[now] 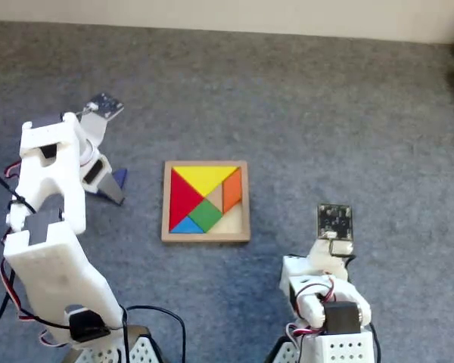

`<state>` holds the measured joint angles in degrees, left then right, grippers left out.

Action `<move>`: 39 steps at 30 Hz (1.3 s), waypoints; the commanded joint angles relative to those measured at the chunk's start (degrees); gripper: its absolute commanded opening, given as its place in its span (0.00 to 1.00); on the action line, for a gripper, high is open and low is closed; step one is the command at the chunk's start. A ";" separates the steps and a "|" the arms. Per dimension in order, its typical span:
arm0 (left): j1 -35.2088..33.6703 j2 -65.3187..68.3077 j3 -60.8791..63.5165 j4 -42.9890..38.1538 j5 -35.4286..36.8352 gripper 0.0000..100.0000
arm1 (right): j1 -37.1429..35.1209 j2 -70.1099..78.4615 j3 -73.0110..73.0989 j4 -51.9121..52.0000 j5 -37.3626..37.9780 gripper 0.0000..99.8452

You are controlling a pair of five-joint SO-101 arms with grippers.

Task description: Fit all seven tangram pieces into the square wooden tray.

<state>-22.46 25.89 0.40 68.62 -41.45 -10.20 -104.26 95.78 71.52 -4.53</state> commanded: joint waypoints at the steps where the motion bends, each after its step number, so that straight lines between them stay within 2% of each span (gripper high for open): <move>1: 0.40 -0.57 -2.51 -1.67 -2.81 0.33 | 1.01 -0.92 7.52 0.13 -0.26 0.00; 11: 2.77 1.71 -2.77 -2.81 -3.16 0.32 | 1.01 -0.92 7.52 0.13 -0.26 0.00; 16: 4.62 5.93 -3.12 -4.92 -3.25 0.25 | 1.01 -0.92 7.52 0.13 -0.26 0.00; 28: 4.79 5.32 -3.03 -4.75 -2.81 0.13 | 1.01 -0.92 7.52 0.13 -0.26 0.00; 36: 6.02 -0.66 -2.51 3.43 -2.73 0.09 | 1.01 -0.92 7.52 0.13 -0.26 0.00; 39: 7.52 -4.44 -2.51 7.38 0.26 0.09 | 1.01 -0.92 7.52 0.13 -0.26 0.00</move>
<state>-17.54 26.68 -0.75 72.66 -43.38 -10.20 -104.26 95.78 71.52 -4.53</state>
